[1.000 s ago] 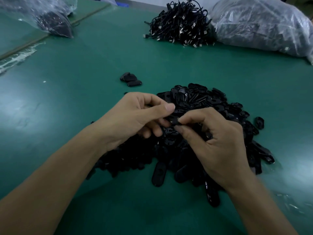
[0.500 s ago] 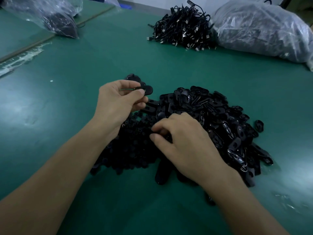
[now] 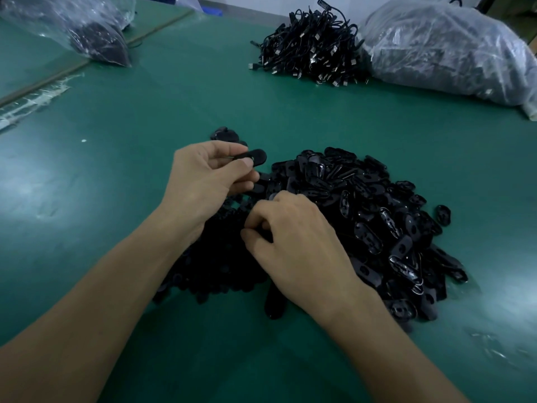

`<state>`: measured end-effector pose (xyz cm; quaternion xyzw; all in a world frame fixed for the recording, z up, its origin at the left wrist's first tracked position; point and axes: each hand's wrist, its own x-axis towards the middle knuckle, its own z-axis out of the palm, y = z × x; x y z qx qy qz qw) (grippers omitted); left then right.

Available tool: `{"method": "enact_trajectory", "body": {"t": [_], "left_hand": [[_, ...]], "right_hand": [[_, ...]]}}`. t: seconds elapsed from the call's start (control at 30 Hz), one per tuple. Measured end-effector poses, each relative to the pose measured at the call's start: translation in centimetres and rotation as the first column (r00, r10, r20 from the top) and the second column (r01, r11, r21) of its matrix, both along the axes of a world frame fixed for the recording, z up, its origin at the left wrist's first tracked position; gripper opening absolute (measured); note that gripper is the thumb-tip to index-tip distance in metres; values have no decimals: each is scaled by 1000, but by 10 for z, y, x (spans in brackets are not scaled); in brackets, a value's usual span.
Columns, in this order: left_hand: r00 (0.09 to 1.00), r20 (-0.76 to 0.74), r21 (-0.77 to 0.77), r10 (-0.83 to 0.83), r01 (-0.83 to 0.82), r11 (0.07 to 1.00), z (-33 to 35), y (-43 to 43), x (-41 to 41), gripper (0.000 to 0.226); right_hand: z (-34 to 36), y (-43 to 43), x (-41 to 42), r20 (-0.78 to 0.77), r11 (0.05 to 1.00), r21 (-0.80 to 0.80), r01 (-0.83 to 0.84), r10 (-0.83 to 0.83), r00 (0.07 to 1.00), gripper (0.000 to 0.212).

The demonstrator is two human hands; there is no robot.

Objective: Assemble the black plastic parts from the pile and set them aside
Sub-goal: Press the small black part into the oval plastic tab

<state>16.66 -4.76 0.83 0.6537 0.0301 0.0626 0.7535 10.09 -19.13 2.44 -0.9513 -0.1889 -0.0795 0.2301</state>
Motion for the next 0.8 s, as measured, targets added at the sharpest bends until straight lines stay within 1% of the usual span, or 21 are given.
{"method": "enact_trajectory", "body": {"t": [0.1, 0.17, 0.3, 0.43, 0.53, 0.67, 0.8], "left_hand": [[1000, -18, -26, -20, 20, 999, 4, -3, -3, 11], [998, -32, -24, -49, 49, 999, 7, -6, -6, 12], [984, -19, 49, -175, 176, 983, 12, -18, -19, 12], [949, -6, 114, -317, 315, 942, 13, -30, -31, 15], [931, -28, 143, -364, 364, 921, 12, -35, -35, 17], [916, -47, 92, -398, 401, 912, 13, -38, -38, 16], [914, -64, 48, -401, 404, 913, 14, -38, -39, 14]], "right_hand": [[5, -12, 3, -11, 979, 201, -13, 15, 1000, 8], [8, -28, 4, -19, 941, 337, -9, 17, 1000, 12], [7, -62, 5, -50, 858, 507, 80, -63, 997, 18], [0, -76, 3, -6, 804, 586, 106, -127, 992, 20], [-2, -77, 0, 11, 779, 621, 89, -122, 992, 18], [-2, -77, -2, 11, 709, 701, 72, -112, 994, 15], [-2, -79, -1, -52, 630, 771, 98, -91, 995, 11]]}}
